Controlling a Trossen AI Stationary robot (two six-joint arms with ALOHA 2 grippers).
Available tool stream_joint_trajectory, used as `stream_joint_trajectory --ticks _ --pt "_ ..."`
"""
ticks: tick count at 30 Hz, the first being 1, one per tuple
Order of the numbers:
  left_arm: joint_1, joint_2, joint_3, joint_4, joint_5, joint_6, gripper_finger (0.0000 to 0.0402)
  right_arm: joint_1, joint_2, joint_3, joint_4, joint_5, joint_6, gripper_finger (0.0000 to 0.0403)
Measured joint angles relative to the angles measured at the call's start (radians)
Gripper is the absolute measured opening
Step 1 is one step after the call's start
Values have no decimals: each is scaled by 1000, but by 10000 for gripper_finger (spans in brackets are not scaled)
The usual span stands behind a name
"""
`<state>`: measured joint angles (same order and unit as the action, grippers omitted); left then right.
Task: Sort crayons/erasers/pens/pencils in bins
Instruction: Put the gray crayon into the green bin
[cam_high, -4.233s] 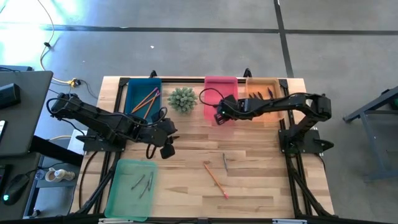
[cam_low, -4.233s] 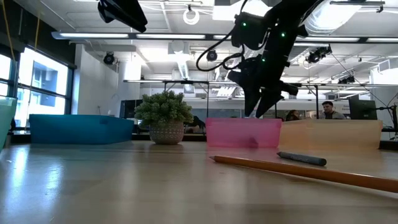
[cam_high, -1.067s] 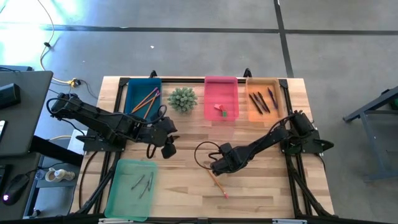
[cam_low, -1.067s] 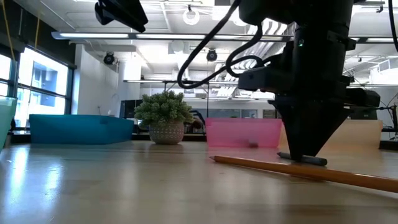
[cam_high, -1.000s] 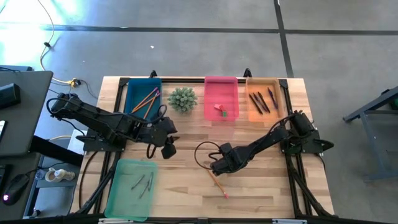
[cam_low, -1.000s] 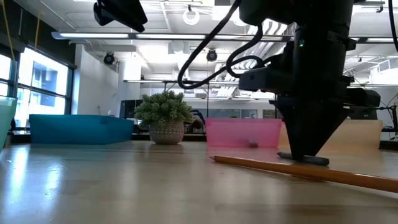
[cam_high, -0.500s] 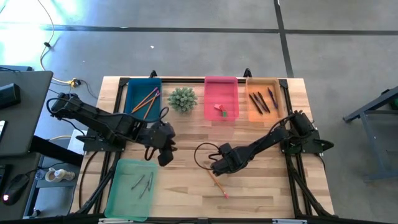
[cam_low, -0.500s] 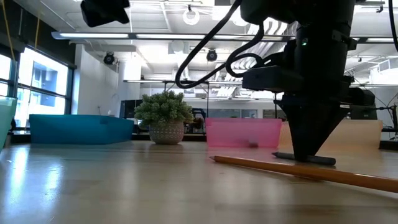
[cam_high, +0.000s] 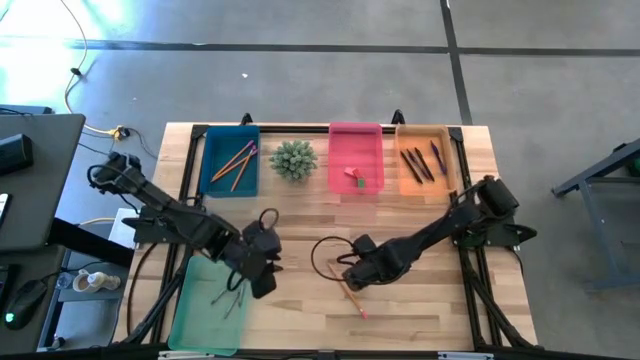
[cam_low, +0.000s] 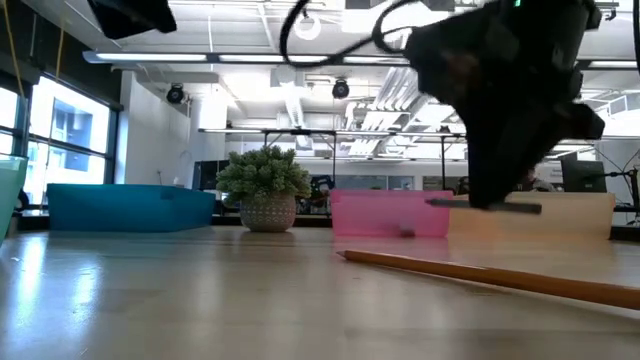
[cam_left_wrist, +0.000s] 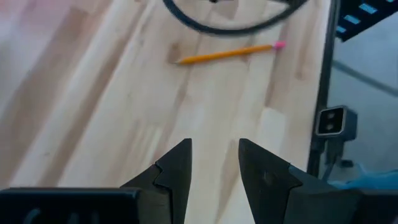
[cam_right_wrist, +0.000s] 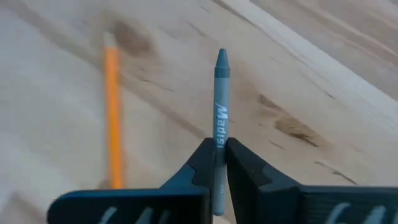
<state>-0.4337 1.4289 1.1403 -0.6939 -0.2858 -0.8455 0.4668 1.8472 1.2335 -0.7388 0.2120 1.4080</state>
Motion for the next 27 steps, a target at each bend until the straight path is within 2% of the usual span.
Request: stream_joint_trajectory --ticks 7,13,21,27 --pt "-75 97 0 107 -5 -67 119 44 -77 1 86 82 -46 12" --pt "-122 139 0 295 -22 -55 119 81 -139 2 204 164 -143 12" --pt "-163 145 0 454 -134 71 119 136 -189 3 338 283 -294 11" --pt "-169 145 0 574 -144 217 119 160 -198 3 531 304 -505 11"
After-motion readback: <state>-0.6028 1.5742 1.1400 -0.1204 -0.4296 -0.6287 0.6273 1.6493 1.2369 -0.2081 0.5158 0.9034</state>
